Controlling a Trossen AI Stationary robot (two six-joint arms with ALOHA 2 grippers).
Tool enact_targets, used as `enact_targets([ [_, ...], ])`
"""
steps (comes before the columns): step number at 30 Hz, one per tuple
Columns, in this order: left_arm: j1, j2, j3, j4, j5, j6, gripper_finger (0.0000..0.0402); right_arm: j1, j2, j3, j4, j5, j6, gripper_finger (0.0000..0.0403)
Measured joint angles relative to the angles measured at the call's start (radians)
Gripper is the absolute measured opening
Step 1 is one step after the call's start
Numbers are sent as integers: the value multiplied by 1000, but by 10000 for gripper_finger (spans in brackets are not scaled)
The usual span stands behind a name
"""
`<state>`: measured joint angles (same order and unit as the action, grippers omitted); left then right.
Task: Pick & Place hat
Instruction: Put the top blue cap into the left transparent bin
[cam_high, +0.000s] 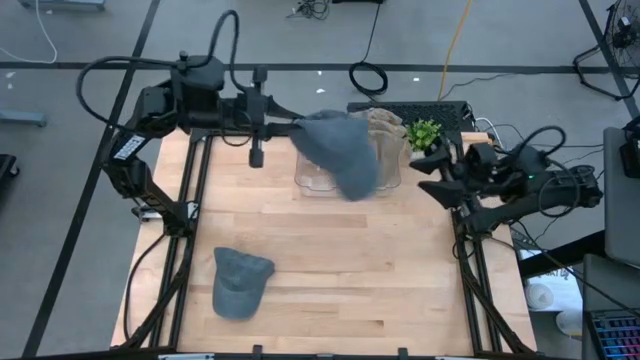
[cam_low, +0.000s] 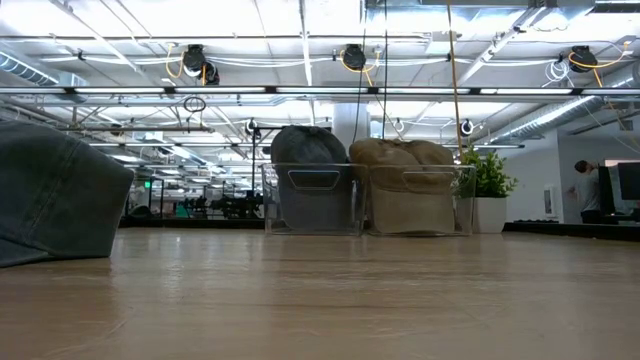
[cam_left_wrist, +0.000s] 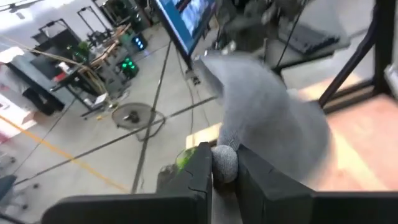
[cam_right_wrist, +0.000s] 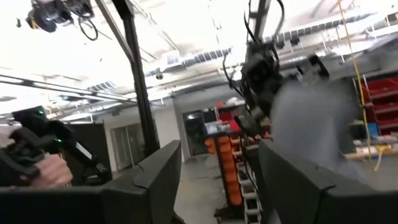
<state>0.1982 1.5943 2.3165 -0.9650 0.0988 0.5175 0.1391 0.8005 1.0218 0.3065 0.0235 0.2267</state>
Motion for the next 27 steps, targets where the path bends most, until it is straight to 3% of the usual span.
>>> enact_targets([
  [8, 0, 17, 2, -34, -76, 64, 38, 7, -48, 0, 20, 9, -15, 201],
  [18, 0, 95, 0, -74, -152, 90, 38, 6, -46, 0, 18, 287, -45, 226],
  [27, 34, 195, 0, -123, -289, 180, 38, 7, -34, 0, 17, 290, -101, 251],
])
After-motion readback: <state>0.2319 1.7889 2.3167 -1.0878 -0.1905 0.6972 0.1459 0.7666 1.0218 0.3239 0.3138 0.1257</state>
